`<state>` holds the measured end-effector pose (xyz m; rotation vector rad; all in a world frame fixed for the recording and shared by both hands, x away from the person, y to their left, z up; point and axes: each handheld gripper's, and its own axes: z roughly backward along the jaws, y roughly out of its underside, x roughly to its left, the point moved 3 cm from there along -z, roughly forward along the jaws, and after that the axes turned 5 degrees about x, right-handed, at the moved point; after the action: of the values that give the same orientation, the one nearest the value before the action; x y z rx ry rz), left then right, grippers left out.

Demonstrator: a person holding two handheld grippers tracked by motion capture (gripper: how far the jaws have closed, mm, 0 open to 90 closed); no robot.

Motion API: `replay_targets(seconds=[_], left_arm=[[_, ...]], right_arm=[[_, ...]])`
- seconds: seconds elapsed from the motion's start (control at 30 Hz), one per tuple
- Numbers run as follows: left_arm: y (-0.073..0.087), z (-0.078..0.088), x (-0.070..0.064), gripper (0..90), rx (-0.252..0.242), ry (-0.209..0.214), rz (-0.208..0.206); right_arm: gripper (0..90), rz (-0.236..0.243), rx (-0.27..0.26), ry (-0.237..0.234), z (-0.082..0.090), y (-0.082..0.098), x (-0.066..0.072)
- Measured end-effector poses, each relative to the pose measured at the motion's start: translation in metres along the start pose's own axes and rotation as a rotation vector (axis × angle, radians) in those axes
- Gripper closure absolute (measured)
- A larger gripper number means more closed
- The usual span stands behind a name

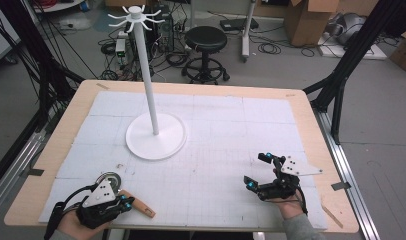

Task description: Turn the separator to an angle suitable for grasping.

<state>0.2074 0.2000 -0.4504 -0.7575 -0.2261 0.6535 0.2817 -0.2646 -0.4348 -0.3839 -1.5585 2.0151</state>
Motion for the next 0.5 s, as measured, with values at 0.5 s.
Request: replay_targets(seconds=[0.5], left_arm=[[-0.0001,-0.0054,-0.0032,89.8,0.011,0.011,-0.014]], right_arm=[[1.2,0.002,-0.001,0.000,0.0000,0.0000,0.0000]])
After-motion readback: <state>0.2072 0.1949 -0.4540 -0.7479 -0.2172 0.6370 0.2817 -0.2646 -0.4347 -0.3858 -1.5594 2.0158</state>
